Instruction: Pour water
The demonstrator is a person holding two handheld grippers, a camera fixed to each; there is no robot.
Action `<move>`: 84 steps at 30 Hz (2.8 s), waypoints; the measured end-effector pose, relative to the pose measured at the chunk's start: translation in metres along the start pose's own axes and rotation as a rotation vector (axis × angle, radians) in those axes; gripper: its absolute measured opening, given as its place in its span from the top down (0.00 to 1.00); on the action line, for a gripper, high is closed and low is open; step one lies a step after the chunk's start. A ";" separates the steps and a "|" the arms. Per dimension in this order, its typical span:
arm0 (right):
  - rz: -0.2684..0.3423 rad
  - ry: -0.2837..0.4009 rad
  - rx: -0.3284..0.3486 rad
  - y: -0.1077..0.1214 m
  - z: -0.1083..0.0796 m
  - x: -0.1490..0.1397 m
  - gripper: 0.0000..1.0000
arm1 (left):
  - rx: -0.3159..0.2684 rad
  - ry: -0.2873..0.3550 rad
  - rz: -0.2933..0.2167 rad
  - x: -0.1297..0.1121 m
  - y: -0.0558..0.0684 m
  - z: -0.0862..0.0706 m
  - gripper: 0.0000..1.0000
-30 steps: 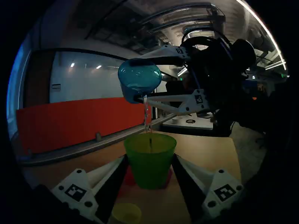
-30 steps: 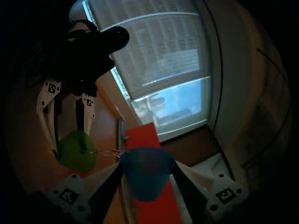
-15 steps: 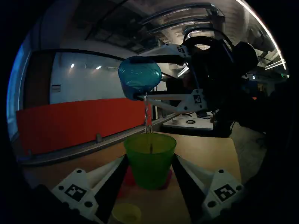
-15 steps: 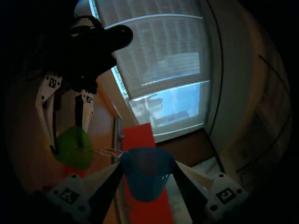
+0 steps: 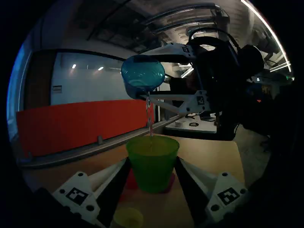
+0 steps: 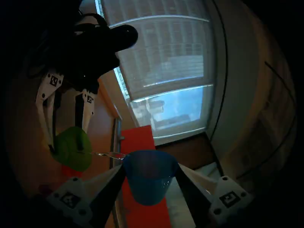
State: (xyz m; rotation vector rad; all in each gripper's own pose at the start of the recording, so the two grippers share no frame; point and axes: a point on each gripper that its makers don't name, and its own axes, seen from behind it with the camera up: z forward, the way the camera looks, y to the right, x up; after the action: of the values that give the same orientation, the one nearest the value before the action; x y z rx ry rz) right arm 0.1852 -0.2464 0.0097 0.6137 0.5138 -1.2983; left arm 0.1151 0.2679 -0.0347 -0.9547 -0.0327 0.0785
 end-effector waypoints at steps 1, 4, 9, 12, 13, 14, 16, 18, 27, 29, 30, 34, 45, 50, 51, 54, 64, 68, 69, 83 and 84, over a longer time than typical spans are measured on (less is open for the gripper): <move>-0.003 0.000 -0.001 0.000 0.000 0.000 0.10 | 0.001 0.000 0.000 0.000 0.000 0.000 0.19; -0.011 -0.001 -0.001 0.001 0.000 -0.001 0.10 | 0.000 0.002 -0.001 0.000 0.000 0.001 0.19; -0.028 -0.004 -0.002 0.002 0.001 -0.003 0.10 | -0.004 0.002 -0.005 0.000 0.001 0.001 0.19; -0.040 -0.006 -0.002 0.001 0.002 -0.004 0.10 | -0.002 0.002 -0.002 0.000 0.000 0.000 0.19; -0.044 -0.006 -0.001 0.001 0.002 -0.003 0.10 | -0.002 0.002 -0.001 0.000 0.000 0.000 0.19; -0.048 -0.005 -0.001 0.001 0.002 -0.003 0.10 | -0.001 0.002 -0.001 0.000 0.000 0.000 0.19; -0.057 -0.004 0.000 0.001 0.003 -0.003 0.10 | -0.001 0.002 -0.001 0.000 0.000 0.000 0.19; -0.066 -0.004 0.000 0.001 0.003 -0.002 0.10 | -0.001 0.003 -0.003 0.000 0.000 0.000 0.19; -0.099 -0.006 0.005 -0.001 0.004 -0.002 0.10 | 0.003 0.003 0.000 0.000 -0.002 -0.001 0.19; -0.106 -0.007 0.007 -0.001 0.004 -0.002 0.10 | 0.004 0.003 0.000 0.000 -0.002 -0.001 0.19; -0.111 -0.007 0.008 -0.001 0.005 -0.002 0.10 | 0.004 0.003 0.000 0.000 -0.002 -0.001 0.19; -0.126 -0.008 0.005 0.001 0.005 -0.001 0.10 | 0.004 0.002 0.002 0.000 -0.002 0.000 0.19; -0.161 -0.008 0.000 0.007 0.004 0.003 0.10 | 0.003 0.002 0.003 0.001 -0.001 0.000 0.19; -0.179 -0.009 -0.003 0.009 0.004 0.005 0.10 | 0.002 0.003 0.003 0.001 0.000 -0.001 0.19; -0.183 -0.010 -0.003 0.010 0.005 0.005 0.10 | 0.002 0.003 0.003 0.002 0.001 -0.001 0.19; -0.197 -0.010 -0.005 0.011 0.006 0.005 0.10 | 0.003 0.004 0.004 0.002 0.000 -0.001 0.19; -0.239 -0.016 -0.015 0.016 0.007 0.006 0.10 | 0.002 0.004 0.005 0.003 0.001 0.000 0.19; -0.256 -0.018 -0.019 0.017 0.007 0.006 0.10 | 0.002 0.003 0.003 0.002 0.000 0.001 0.19; -0.261 -0.018 -0.019 0.017 0.007 0.007 0.10 | 0.003 0.003 0.002 0.002 0.000 0.002 0.19; -0.306 -0.027 -0.020 0.018 0.007 0.005 0.10 | 0.009 -0.001 -0.005 0.002 -0.005 0.006 0.19; -0.307 -0.027 -0.020 0.018 0.007 0.005 0.10 | 0.009 -0.001 -0.005 0.001 -0.005 0.006 0.19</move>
State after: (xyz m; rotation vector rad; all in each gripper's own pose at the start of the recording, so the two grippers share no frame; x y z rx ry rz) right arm 0.2038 -0.2516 0.0140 0.5123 0.6148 -1.5867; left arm 0.1164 0.2701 -0.0273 -0.9455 -0.0356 0.0742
